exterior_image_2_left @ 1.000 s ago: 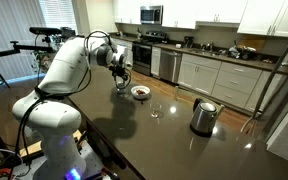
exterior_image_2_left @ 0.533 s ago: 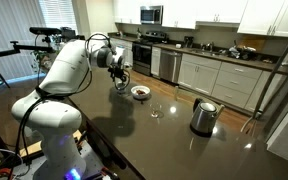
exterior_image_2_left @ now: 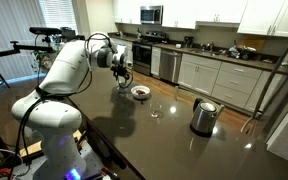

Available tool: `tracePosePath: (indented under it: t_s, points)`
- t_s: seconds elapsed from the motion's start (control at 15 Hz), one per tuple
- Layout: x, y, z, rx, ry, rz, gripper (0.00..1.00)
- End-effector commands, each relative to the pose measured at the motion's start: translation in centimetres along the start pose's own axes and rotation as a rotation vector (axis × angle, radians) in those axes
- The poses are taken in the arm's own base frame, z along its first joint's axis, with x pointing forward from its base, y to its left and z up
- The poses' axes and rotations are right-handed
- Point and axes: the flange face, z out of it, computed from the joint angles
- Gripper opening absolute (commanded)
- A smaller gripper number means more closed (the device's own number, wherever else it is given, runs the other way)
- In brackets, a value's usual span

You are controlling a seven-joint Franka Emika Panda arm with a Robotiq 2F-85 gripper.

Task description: Move the white mug backwards, pour the contents in the mug into the white bowl

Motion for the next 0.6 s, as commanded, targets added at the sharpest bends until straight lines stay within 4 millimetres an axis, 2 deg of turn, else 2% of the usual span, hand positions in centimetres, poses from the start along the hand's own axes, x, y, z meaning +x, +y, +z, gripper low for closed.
tracePosePath:
  t_s: [0.0, 0.53]
  points:
    - [0.8, 0.6, -1.0, -0.050, 0.006, -0.048, 1.00]
    - [0.9, 1.7, 0.6, -0.072, 0.014, -0.057, 1.00]
